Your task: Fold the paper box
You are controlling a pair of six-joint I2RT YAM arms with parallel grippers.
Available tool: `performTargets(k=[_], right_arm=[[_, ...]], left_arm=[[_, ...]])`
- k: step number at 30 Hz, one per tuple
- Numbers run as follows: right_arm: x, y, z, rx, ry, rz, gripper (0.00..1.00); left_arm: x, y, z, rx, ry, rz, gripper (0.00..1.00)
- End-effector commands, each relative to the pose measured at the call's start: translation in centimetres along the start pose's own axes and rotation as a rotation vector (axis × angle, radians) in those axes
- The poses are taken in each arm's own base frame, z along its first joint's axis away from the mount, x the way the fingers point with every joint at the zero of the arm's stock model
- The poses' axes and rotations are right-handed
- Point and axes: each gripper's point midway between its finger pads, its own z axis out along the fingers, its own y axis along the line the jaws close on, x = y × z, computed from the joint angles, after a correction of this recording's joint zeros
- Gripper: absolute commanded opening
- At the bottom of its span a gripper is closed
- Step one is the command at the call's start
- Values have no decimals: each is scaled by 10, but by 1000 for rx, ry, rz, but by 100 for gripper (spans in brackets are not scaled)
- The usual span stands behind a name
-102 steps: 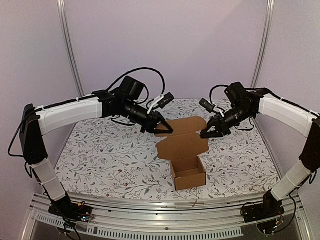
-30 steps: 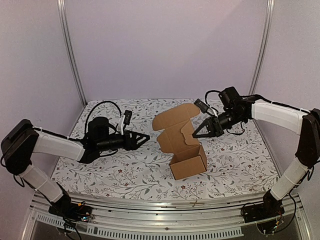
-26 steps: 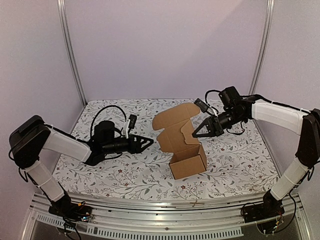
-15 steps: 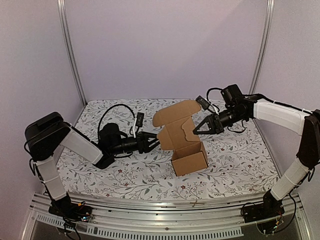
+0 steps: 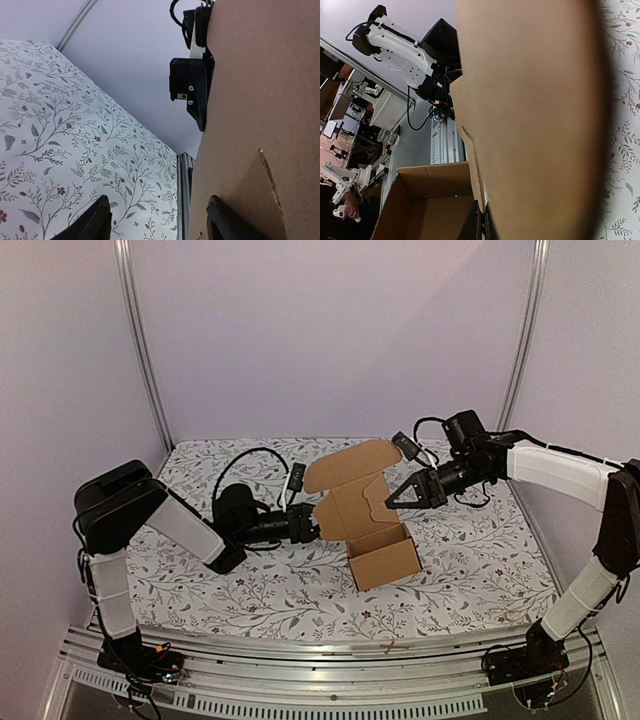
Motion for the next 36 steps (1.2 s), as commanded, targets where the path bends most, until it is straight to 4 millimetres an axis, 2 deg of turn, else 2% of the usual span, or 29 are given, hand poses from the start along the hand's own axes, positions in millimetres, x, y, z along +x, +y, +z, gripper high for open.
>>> performTargets(k=[1, 8, 12, 16, 21, 25, 27, 29, 31, 34, 36], right_arm=[[-1, -9, -3, 50, -15, 7, 0], [-12, -20, -25, 149, -63, -8, 0], [-10, -20, -25, 143, -66, -8, 0], [-10, -19, -23, 123, -64, 1, 0], [-13, -10, -23, 79, -71, -4, 0], [-12, -11, -27, 110, -77, -11, 0], [-12, -13, -30, 143, -81, -18, 0], [-12, -14, -32, 169, -84, -23, 0], [-13, -15, -33, 179, -87, -26, 0], [-16, -19, -33, 195, -89, -24, 0], [-21, -13, -33, 154, -96, -31, 0]], left_arm=[[-27, -55, 6, 204, -100, 137, 66], [-25, -48, -10, 92, -89, 123, 66], [-21, -53, -15, 76, -70, 134, 66], [-21, -55, -3, 103, -61, 136, 66], [-24, -52, 11, 130, -77, 131, 65], [-27, -52, 10, 128, -91, 124, 64], [-31, -48, 3, 50, -93, 131, 60], [-29, -35, -4, -76, -55, 131, 53], [-30, -34, -8, -154, -30, 155, 47], [-31, -39, -8, -174, -15, 176, 49], [-31, -28, -16, -264, -8, 178, 56]])
